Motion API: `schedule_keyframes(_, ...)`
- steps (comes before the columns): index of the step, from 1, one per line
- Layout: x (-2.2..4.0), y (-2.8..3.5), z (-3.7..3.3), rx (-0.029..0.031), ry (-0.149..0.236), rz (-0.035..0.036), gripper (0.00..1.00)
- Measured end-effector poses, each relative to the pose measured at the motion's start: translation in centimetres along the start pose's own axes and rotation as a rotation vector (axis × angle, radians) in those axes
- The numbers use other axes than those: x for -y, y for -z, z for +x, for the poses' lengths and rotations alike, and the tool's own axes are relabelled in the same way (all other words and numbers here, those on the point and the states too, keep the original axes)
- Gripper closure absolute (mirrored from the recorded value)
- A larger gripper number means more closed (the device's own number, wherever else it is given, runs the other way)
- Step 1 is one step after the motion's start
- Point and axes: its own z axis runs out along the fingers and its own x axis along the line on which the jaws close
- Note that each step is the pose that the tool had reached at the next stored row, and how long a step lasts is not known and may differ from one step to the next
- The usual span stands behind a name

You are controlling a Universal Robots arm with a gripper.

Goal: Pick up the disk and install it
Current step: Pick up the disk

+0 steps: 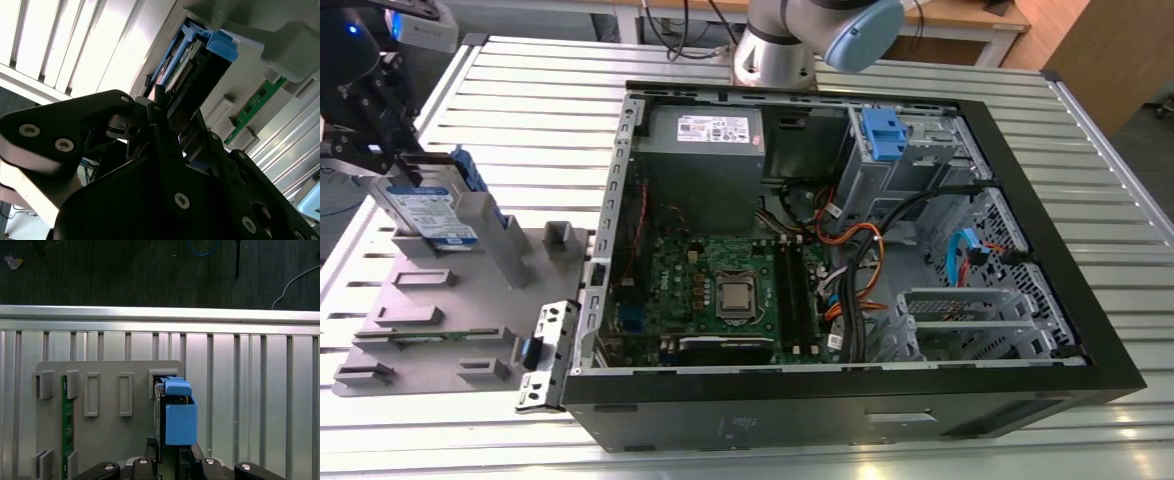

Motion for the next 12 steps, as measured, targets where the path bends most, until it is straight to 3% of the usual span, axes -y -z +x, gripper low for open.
schedule_keyframes(12,0.13,0.31,-0.01,0.0003,0.000,0.0003,0.65)
